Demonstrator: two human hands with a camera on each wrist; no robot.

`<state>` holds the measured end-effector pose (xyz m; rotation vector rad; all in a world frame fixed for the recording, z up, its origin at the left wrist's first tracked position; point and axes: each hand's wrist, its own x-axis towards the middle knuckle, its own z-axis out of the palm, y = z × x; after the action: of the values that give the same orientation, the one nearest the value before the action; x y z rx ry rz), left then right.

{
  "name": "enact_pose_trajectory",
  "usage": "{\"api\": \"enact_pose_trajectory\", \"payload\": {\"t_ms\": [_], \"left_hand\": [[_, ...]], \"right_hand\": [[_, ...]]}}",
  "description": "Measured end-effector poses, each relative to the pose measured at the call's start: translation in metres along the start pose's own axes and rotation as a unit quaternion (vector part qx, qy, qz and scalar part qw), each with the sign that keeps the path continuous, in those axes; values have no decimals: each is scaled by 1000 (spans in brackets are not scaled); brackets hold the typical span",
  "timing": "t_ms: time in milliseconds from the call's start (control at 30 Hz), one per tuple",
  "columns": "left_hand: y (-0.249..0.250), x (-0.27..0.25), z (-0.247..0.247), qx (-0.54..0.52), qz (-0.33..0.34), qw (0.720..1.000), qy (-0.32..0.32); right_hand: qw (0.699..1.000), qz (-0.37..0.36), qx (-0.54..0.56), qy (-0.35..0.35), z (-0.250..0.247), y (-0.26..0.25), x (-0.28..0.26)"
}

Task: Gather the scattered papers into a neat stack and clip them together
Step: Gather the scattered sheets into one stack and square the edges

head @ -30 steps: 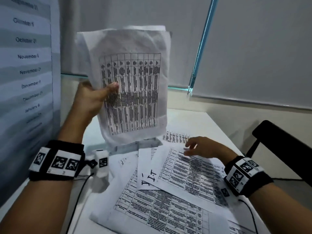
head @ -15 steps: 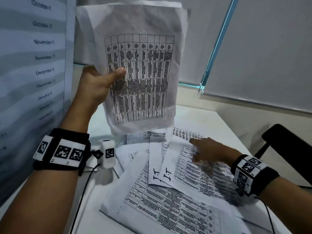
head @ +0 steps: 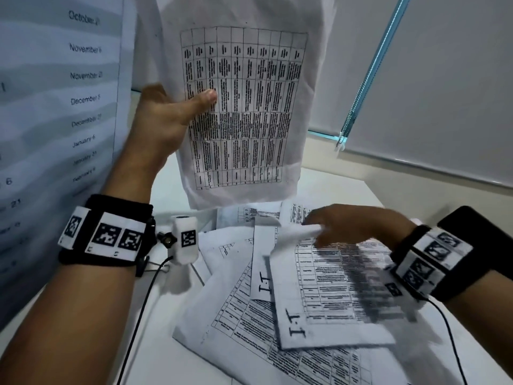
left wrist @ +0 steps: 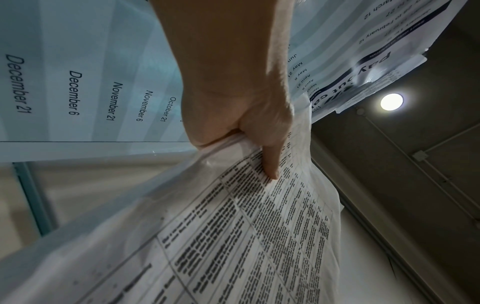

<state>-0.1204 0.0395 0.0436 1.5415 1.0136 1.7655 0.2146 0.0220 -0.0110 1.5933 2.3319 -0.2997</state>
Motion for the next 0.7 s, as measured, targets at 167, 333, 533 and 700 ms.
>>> {"api": "enact_pose_trajectory", "payload": {"t_ms": [167, 333, 533, 700], "left_hand": [[2, -3, -1, 5, 12, 1000, -21], [3, -4, -1, 6, 26, 999, -33], [0, -1, -2, 4, 25, 999, -26], [-1, 1, -7, -4, 19, 1000, -8]], "right_hand": [[999, 30, -25, -10, 25, -4, 40], [999, 48, -20, -9, 35, -5, 56], [992, 42, 17, 119, 26, 11, 36], [974, 101, 103, 175, -26, 50, -26]]}}
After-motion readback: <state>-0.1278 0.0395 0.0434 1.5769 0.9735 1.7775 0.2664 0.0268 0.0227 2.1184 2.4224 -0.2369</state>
